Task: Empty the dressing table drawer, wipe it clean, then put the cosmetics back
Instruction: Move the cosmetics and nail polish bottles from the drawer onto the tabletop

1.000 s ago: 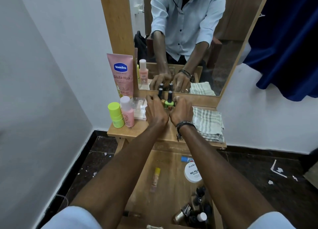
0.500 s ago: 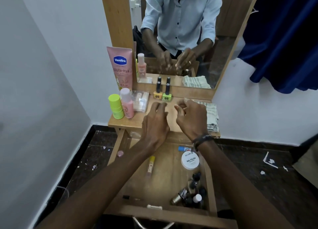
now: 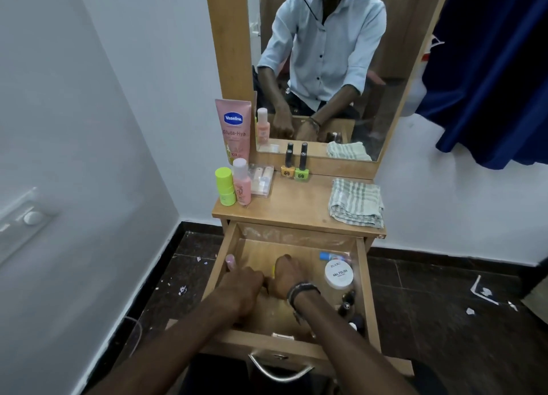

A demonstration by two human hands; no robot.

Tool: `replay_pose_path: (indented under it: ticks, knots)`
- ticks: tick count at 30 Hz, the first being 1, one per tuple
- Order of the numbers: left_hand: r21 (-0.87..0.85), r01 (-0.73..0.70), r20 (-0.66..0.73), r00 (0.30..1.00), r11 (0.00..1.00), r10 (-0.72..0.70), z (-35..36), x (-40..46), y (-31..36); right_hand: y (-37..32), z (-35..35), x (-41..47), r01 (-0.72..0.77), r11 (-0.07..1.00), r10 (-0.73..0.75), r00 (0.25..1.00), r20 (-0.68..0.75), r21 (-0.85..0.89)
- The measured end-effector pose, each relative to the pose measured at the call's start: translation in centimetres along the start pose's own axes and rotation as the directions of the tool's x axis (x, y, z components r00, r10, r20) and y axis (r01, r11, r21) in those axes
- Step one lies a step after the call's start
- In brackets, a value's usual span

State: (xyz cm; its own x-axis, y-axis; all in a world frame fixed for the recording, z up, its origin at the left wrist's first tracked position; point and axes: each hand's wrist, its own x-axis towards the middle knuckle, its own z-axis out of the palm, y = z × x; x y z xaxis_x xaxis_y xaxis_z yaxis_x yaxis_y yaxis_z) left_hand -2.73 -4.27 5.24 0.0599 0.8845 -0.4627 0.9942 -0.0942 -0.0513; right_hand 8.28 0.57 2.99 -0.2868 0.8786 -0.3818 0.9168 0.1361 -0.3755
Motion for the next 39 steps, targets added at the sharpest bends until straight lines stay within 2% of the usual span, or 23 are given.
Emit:
replay_pose_path:
  ticks: [2,5,6,8,12,16,18,19,21,23,25,27,31,35,37,39]
  knots:
    - [0.077,0.019,-0.018,1.000,0.997,-0.018,0.0,-0.9,0.1,-0.2,0.5,0.0,-0.006,1.000,0.006,1.000,0.002,-0.028]
    - [0.121,0.076,-0.214,0.976,0.990,-0.049,-0.8,-1.9,-0.2,0.4,0.4,-0.2,-0.005,0.999,0.007,0.999,0.032,-0.036]
    - [0.114,0.101,-0.283,0.957,0.988,-0.065,-1.0,-2.1,-0.5,0.8,0.2,-0.3,-0.011,1.000,0.011,0.999,0.033,-0.005]
    - [0.110,0.132,-0.380,0.921,0.985,-0.081,-1.1,-1.6,-1.5,1.7,0.3,-0.3,-0.056,0.982,0.044,0.997,0.069,0.181]
    - [0.146,0.173,-0.457,0.885,0.974,-0.089,-0.6,0.4,-3.0,3.0,-0.5,-1.3,-0.119,0.775,0.017,0.986,0.168,0.620]
    - [0.193,0.187,-0.412,0.906,0.963,-0.094,-0.6,1.5,-3.5,3.8,-1.7,-2.4,-0.095,0.576,-0.052,0.987,0.153,0.812]
    - [0.149,0.156,-0.443,0.894,0.976,-0.075,-1.0,1.6,-3.8,4.1,-2.0,-2.6,-0.058,0.526,-0.077,0.990,0.116,0.848]
    - [0.073,0.118,-0.450,0.890,0.990,-0.073,-1.4,1.5,-4.1,4.3,-2.1,-2.7,-0.027,0.511,-0.100,0.991,0.091,0.859]
    - [-0.188,-0.029,-0.487,0.871,0.982,-0.067,-2.0,1.3,-4.9,4.5,-2.4,-2.7,0.039,0.478,-0.139,0.990,0.032,0.878]
    - [-0.511,-0.190,-0.491,0.865,0.838,-0.103,-2.6,1.1,-5.5,4.7,-2.6,-2.7,0.074,0.451,-0.123,0.992,-0.020,0.890]
    - [-0.770,-0.311,-0.473,0.865,0.558,-0.170,-2.6,0.9,-5.3,4.6,-2.8,-2.6,0.107,0.452,-0.076,0.994,-0.081,0.886]
    - [-0.888,-0.358,-0.429,0.871,0.287,-0.239,-2.5,0.7,-4.5,4.5,-2.9,-2.5,0.145,0.436,-0.067,0.989,-0.129,0.888]
    - [-0.948,-0.315,-0.285,0.903,-0.045,-0.321,-2.1,1.4,-3.5,4.6,-3.1,-2.7,0.197,0.404,-0.109,0.980,-0.167,0.893]
    - [-0.897,-0.217,-0.076,0.935,-0.385,-0.348,-2.2,1.7,-2.7,5.0,-3.3,-2.9,0.212,0.388,-0.122,0.976,-0.179,0.897]
    - [-0.870,-0.186,-0.016,0.937,-0.457,-0.350,-2.1,1.6,-2.2,5.3,-3.4,-3.0,0.213,0.368,-0.116,0.976,-0.183,0.905]
    - [-0.867,-0.140,0.019,0.950,-0.478,-0.311,-2.0,1.5,-1.6,5.5,-3.4,-2.9,0.223,0.365,-0.105,0.975,-0.198,0.904]
